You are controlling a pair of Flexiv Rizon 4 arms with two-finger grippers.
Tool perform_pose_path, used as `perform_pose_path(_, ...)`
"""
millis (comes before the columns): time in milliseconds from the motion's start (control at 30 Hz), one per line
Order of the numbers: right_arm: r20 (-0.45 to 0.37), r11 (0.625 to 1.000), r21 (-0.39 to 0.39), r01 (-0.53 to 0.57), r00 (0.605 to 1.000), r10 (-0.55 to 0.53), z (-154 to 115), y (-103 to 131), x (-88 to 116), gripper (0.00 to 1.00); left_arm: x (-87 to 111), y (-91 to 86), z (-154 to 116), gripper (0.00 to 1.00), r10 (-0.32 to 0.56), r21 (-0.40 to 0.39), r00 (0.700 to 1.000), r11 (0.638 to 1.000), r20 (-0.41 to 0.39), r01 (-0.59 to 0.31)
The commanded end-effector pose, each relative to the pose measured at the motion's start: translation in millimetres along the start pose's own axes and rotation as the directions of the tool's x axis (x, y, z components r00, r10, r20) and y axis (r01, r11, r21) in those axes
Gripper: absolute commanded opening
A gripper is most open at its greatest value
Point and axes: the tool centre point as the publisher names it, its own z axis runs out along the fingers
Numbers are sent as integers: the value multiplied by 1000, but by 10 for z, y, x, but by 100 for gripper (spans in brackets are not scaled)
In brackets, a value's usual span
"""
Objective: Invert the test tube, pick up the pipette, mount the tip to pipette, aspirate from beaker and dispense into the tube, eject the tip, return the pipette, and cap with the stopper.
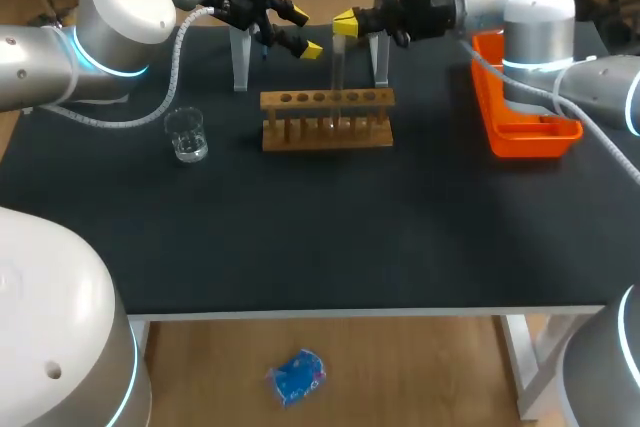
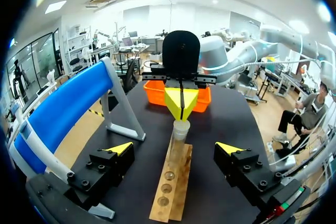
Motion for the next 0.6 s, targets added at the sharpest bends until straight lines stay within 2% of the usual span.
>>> perform_pose_path(33, 23, 998, 56, -1, 1000, 0, -110, 142, 146, 0, -12, -13, -10, 100, -2, -6, 1000, 1000, -5, 2)
perform_pose_path(133, 22, 993, 119, -21, 1000, 19, -197, 177, 241, 0, -12, -13, -10, 100, -2, -6, 1000, 1000, -5, 2)
perform_pose_path(167, 17, 991, 133, -15, 1000, 13, -228, 197, 288, 5, -12, -13, -10, 100, -2, -6, 1000, 1000, -5, 2)
perform_pose_path(200, 18, 988, 156, -17, 1000, 14, -258, 213, 332, 22, -12, -13, -10, 100, -2, -6, 1000, 1000, -5, 2)
perform_pose_path(267, 23, 980, 196, -21, 1000, 17, -328, 239, 425, 100, -12, -13, -10, 100, -2, -6, 1000, 1000, -5, 2)
perform_pose_path(467, 97, 939, 339, -52, 995, 20, -527, 218, 641, 100, -12, -13, -10, 100, -2, -6, 1000, 1000, -5, 2)
perform_pose_path(600, 161, 923, 376, -82, 987, 23, -673, 141, 751, 100, 8, -22, -40, 100, -5, 1, 1000, 1000, 3, 5)
